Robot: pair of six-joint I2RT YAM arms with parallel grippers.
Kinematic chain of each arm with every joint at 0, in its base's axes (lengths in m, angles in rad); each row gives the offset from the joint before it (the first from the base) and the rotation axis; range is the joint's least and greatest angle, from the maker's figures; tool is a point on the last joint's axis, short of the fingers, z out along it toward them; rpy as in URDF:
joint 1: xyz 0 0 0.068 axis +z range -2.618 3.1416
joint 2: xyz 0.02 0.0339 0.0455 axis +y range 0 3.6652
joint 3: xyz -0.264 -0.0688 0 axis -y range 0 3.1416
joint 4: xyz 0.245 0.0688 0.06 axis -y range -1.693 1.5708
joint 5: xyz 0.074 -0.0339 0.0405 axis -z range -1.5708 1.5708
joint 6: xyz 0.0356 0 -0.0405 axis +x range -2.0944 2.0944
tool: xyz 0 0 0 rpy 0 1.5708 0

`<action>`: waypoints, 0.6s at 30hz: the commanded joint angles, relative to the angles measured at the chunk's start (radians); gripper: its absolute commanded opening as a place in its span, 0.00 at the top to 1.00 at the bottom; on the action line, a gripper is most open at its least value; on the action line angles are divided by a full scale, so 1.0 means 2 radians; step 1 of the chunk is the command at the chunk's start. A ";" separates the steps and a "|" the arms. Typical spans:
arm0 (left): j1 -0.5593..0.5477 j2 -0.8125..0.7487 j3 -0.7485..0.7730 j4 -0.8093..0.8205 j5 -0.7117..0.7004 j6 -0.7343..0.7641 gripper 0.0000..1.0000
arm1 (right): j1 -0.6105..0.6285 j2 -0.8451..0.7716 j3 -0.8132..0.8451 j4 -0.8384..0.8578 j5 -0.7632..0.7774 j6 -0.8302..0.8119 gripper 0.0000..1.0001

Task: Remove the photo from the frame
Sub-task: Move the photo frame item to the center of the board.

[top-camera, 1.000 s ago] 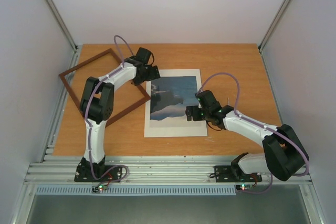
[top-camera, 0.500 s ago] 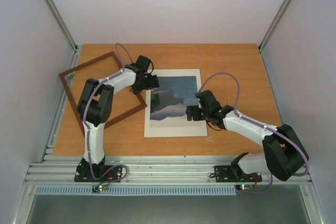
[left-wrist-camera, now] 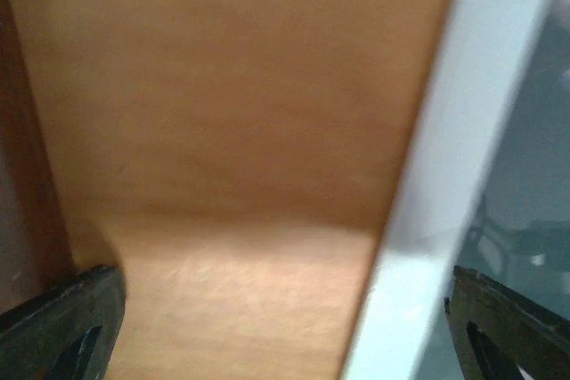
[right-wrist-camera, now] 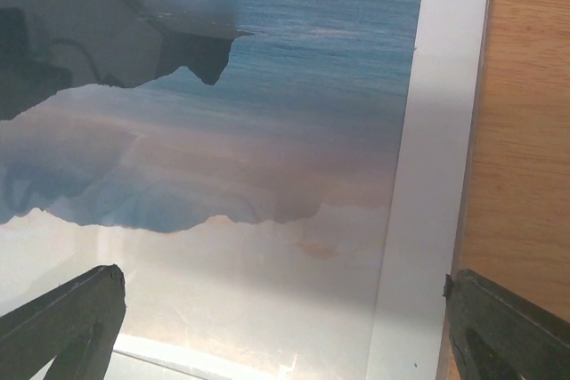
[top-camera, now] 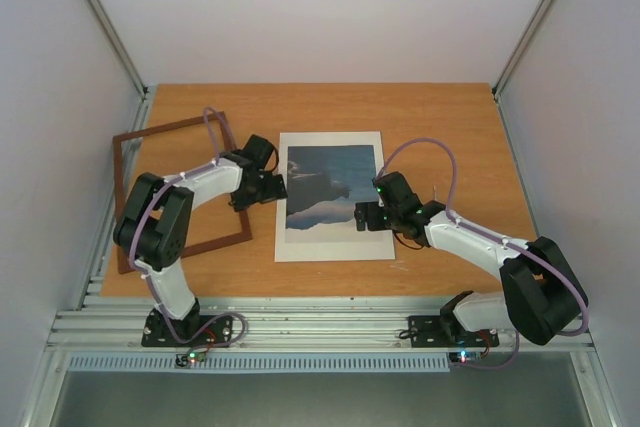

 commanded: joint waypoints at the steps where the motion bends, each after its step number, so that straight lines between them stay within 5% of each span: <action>1: 0.003 -0.018 -0.048 -0.004 -0.031 -0.008 0.01 | -0.001 -0.010 0.004 -0.002 0.001 0.000 0.02; 18: -0.052 -0.169 -0.121 -0.053 -0.095 0.013 0.01 | -0.002 -0.016 0.020 -0.052 0.020 0.018 0.02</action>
